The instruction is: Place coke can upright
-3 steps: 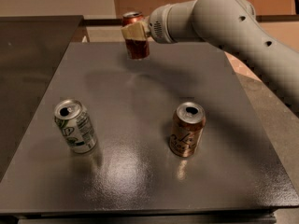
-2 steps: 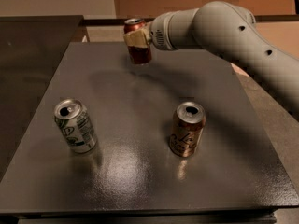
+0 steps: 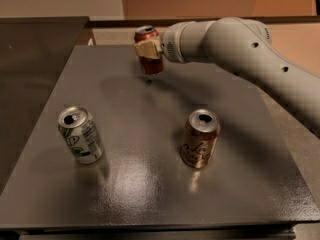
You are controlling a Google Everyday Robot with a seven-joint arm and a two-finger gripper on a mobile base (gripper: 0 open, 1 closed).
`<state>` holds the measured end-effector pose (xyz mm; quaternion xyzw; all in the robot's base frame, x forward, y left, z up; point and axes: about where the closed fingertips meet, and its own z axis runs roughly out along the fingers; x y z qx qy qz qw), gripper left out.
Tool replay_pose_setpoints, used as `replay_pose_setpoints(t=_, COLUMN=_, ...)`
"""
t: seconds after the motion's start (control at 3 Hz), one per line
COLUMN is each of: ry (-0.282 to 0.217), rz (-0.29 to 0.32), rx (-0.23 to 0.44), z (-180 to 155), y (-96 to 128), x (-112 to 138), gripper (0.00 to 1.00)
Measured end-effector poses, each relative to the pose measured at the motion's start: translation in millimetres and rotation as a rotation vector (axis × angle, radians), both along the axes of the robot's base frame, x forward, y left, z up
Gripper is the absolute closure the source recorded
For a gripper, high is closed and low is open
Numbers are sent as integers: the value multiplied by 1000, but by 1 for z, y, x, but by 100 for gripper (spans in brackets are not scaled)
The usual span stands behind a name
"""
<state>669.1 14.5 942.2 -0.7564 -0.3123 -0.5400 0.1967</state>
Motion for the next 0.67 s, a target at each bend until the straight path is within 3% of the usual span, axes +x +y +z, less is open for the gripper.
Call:
replay_pose_setpoints(t=0.33, ry=-19, rz=-6, rx=4, z=-5, y=-2, x=-1, gripper=100)
replay_pose_setpoints(t=0.67, ry=-64, rz=-15, rx=18, z=-8, y=-5, x=-2, gripper=82)
